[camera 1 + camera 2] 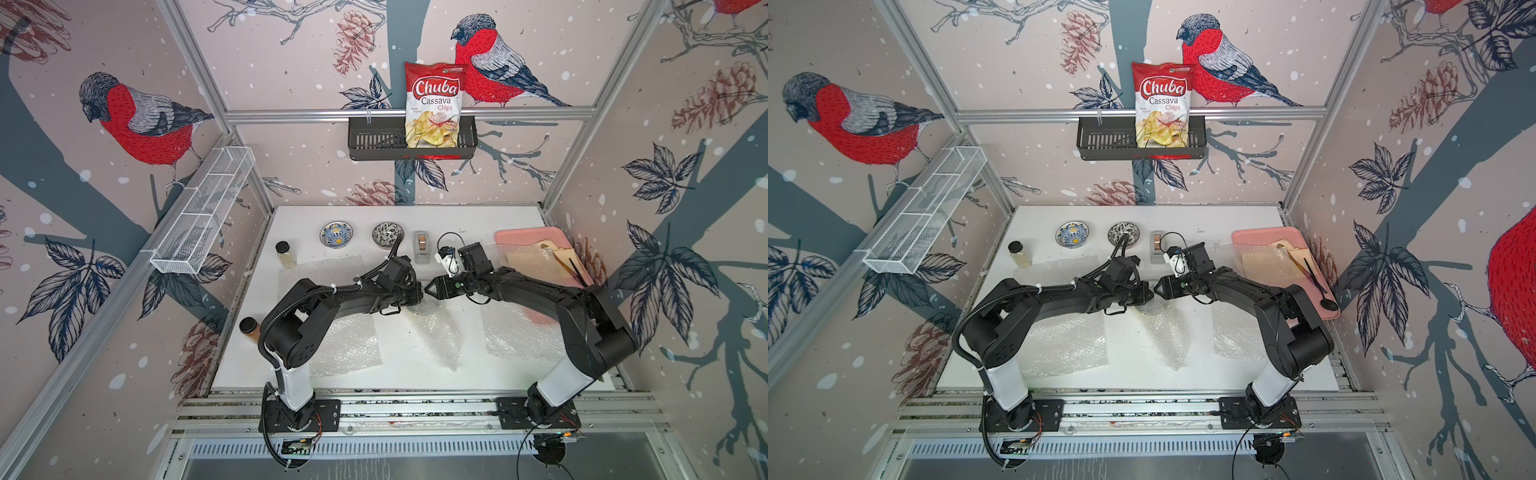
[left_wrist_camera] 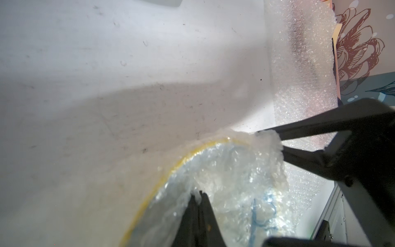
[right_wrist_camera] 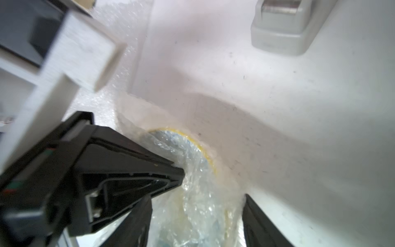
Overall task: Wrap bowls in bubble wrap
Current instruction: Wrap the bowl in bubble wrap.
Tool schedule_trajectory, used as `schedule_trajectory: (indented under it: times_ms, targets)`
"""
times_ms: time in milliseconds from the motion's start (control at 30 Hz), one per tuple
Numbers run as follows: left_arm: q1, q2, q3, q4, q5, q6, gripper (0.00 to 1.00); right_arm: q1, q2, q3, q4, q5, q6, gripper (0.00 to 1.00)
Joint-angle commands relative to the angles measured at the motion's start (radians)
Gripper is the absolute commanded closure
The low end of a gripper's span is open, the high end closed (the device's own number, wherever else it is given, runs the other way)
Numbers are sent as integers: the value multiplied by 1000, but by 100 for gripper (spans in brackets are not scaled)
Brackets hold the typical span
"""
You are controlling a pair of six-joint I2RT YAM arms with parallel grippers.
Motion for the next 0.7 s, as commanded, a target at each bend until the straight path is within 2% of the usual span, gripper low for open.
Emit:
schedule_trajectory:
  times_ms: [0, 33, 133, 267, 333, 533, 667]
  targets:
    - [-1, 2, 31, -2, -29, 13, 95, 9, 7, 16, -16, -82, -18, 19]
    - [-1, 5, 35, -6, -30, 13, 94, 15, 16, 16, -20, -82, -22, 15]
    - [-1, 8, 44, -14, -31, 18, 93, 32, 36, 13, -38, -57, -36, 15]
    - [-1, 1, 45, -20, -38, 23, 91, 54, 72, 28, -72, -3, -49, 17]
    - [-1, 1, 47, -24, -43, 26, 87, 60, 93, 38, -87, 12, -55, 20]
    - [-1, -32, 46, -27, -68, 14, 69, 67, 144, 60, -108, 90, -50, 36]
    - [0, -89, 38, -40, -105, 15, 61, 64, 152, 64, -107, 114, -39, 45]
